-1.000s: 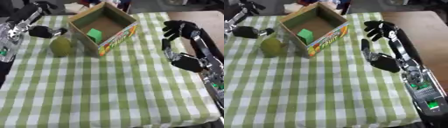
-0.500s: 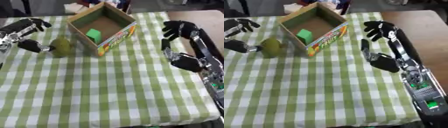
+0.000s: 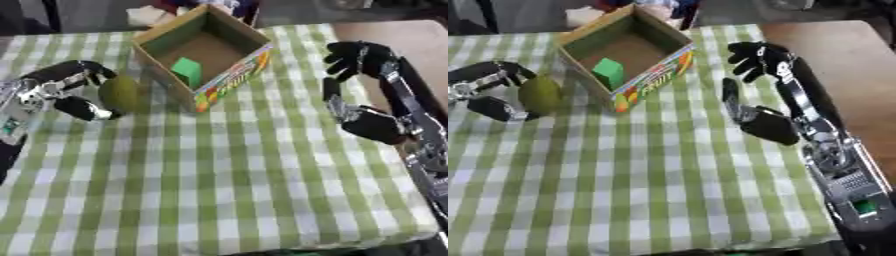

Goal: Pick up objects on the table and place them in the box.

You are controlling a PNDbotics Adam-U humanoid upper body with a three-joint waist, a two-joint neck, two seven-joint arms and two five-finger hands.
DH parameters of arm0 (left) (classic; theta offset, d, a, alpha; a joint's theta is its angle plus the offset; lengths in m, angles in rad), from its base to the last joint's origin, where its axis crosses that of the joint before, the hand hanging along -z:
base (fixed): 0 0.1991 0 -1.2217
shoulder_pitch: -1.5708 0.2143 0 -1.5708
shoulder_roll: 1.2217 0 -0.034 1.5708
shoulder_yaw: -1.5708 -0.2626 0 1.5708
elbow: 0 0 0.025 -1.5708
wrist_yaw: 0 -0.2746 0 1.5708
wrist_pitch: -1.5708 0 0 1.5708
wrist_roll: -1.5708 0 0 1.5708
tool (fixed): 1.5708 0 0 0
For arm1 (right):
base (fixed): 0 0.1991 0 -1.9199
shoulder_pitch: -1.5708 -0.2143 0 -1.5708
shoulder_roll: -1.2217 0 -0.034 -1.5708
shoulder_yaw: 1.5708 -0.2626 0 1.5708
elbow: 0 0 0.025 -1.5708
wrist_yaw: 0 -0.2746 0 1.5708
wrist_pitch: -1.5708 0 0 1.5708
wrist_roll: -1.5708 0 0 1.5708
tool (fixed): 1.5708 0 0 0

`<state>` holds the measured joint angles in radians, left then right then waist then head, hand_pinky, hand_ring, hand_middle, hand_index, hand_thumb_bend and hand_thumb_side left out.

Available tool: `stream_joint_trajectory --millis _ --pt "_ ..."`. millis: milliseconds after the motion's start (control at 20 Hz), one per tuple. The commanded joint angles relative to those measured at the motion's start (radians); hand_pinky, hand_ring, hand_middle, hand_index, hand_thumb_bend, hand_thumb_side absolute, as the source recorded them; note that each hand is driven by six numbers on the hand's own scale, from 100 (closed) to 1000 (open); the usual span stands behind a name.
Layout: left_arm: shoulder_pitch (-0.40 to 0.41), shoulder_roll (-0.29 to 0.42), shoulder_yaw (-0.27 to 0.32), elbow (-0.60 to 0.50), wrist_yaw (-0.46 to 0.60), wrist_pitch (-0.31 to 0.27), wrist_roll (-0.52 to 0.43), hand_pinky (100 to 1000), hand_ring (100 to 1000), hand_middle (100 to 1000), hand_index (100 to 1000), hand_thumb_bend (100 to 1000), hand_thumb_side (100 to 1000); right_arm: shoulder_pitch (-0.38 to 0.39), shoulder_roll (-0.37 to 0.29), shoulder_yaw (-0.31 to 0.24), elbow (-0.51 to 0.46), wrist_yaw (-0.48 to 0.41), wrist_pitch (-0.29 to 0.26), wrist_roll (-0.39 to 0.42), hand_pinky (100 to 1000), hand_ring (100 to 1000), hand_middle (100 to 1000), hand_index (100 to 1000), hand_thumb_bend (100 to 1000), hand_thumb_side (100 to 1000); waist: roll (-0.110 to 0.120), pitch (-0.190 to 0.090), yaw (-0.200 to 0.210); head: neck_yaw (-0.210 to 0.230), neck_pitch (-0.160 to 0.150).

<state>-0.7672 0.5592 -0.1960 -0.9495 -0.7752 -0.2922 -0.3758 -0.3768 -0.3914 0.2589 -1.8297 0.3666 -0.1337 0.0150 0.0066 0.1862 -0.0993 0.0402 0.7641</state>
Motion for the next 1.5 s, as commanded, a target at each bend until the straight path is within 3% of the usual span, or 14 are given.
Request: stream_joint_trajectory --millis 50,150,300,400,500,750,950,1250,1500 --pt "-0.026 0.008 0.001 -0.001 -0.042 0.008 0.045 698 663 660 816 379 335 -0.009 -0.016 -0.011 -0.009 0.0 -0.001 -0.003 582 655 675 855 100 386 0.0 -0.015 -0.001 0.0 -0.003" --pt "-0.029 0.0 0.005 0.001 -0.068 0.027 0.103 676 622 601 777 338 289 -0.009 -0.016 -0.012 -0.009 0.0 -0.001 -0.003 582 655 675 855 100 386 -0.001 -0.016 -0.001 -0.002 -0.004" --pt "-0.034 -0.011 0.017 0.0 -0.101 0.067 0.225 599 494 433 616 197 173 -0.008 -0.014 -0.012 -0.009 0.0 -0.001 -0.003 582 655 675 855 100 388 -0.003 -0.017 0.0 -0.002 -0.004" --pt "-0.035 -0.018 0.025 -0.001 -0.106 0.094 0.313 555 429 331 508 144 148 -0.008 -0.014 -0.012 -0.009 -0.001 -0.001 -0.004 582 655 675 855 100 388 -0.005 -0.017 0.001 -0.002 -0.004" --pt "-0.035 -0.021 0.035 -0.009 -0.089 0.114 0.386 544 413 303 482 126 146 -0.008 -0.014 -0.013 -0.009 -0.001 -0.001 -0.004 582 655 675 855 100 388 -0.007 -0.017 0.001 -0.002 -0.004" --pt "-0.055 -0.011 0.054 -0.069 -0.011 0.142 0.453 544 417 301 481 110 153 -0.007 -0.015 -0.013 -0.008 -0.001 -0.001 -0.004 582 654 674 855 100 388 -0.009 -0.018 0.003 -0.002 -0.002" --pt "-0.119 -0.031 0.067 -0.087 0.036 0.167 0.454 549 427 311 489 100 159 -0.009 -0.012 -0.008 -0.008 -0.003 -0.001 0.0 582 655 675 855 100 389 -0.011 -0.022 0.005 0.002 -0.002" --pt "-0.215 -0.119 0.075 0.009 0.036 0.168 0.446 557 452 332 510 116 193 -0.015 -0.006 0.0 -0.009 -0.008 -0.004 0.008 582 655 676 855 100 389 -0.017 -0.027 -0.011 0.015 -0.006" --pt "-0.261 -0.2 0.09 0.124 -0.057 0.163 0.473 577 496 393 566 162 229 -0.023 0.002 0.006 -0.011 -0.013 -0.005 0.015 582 655 676 855 100 388 -0.018 -0.026 -0.038 0.033 -0.011"
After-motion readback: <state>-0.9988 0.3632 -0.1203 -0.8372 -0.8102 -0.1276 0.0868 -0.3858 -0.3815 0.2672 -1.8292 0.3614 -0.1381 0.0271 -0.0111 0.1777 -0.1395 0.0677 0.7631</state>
